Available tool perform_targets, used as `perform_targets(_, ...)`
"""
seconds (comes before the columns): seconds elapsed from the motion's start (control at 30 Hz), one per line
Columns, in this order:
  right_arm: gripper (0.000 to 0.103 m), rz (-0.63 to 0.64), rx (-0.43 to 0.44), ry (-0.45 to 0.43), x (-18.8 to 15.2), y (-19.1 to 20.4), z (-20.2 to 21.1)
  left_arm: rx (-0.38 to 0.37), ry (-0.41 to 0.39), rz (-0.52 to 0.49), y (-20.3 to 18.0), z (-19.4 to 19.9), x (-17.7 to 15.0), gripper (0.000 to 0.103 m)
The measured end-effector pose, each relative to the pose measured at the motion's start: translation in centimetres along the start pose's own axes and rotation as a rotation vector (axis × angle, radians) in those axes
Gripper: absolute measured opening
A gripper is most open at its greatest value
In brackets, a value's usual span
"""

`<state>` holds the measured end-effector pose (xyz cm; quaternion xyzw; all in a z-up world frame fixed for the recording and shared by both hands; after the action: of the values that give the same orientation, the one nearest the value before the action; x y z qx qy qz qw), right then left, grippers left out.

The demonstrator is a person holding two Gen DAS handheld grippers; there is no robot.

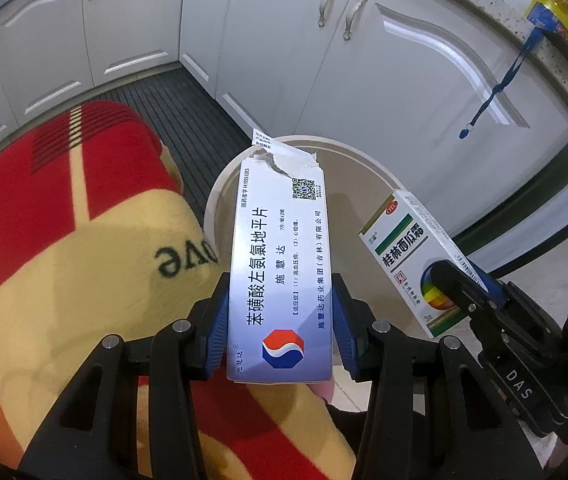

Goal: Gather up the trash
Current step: 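Carry both medicine boxes over the white bin, then open both tools to drop the boxes into the white bin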

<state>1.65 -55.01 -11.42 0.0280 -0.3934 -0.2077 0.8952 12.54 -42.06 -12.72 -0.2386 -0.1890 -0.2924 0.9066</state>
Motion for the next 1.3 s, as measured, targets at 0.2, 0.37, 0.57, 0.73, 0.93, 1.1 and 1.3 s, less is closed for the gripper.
perform_targets(0.2,0.026,-0.011,-0.009,0.021,-0.4,-0.6,-0.9,0.011,0.005,-0.005,0.1,-0.7,0.2,0.044)
perform_targets(0.37,0.026,-0.026,-0.016,0.03,-0.5,-1.0,-1.5,0.008,0.014,0.0,0.2,-1.4,0.2,0.044)
perform_targets(0.57,0.027,-0.041,-0.036,0.04,-0.4,-1.5,-2.4,-0.002,0.028,0.013,0.4,-1.9,0.3,0.044)
perform_targets(0.73,0.044,-0.051,-0.043,0.062,-0.9,-1.7,-2.8,-0.019,0.036,0.011,0.4,-1.7,0.4,0.048)
perform_targets(0.93,0.044,-0.052,-0.031,0.083,-1.4,-1.5,-2.8,-0.019,0.035,0.005,0.2,-1.4,0.2,0.048)
perform_targets(1.1,0.046,-0.056,-0.022,0.083,-1.3,-1.2,-2.5,-0.019,0.034,0.005,0.1,-1.1,0.2,0.048)
perform_targets(1.3,0.047,-0.05,-0.016,0.079,-1.3,-0.7,-2.0,-0.007,0.013,0.0,0.3,0.0,0.0,0.048)
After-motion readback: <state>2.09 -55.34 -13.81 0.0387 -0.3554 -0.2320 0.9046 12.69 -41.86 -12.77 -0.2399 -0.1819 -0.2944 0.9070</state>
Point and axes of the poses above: each gripper's, at about its wrist camera, not at the fingertips, and z roughly against the way its jaws point, y to its left, x to its top, the point moved 4 cm from there along -z, roughly the way its jaws point, and after that the axes turned 5 degrees about -x, right-handed, at the moved point
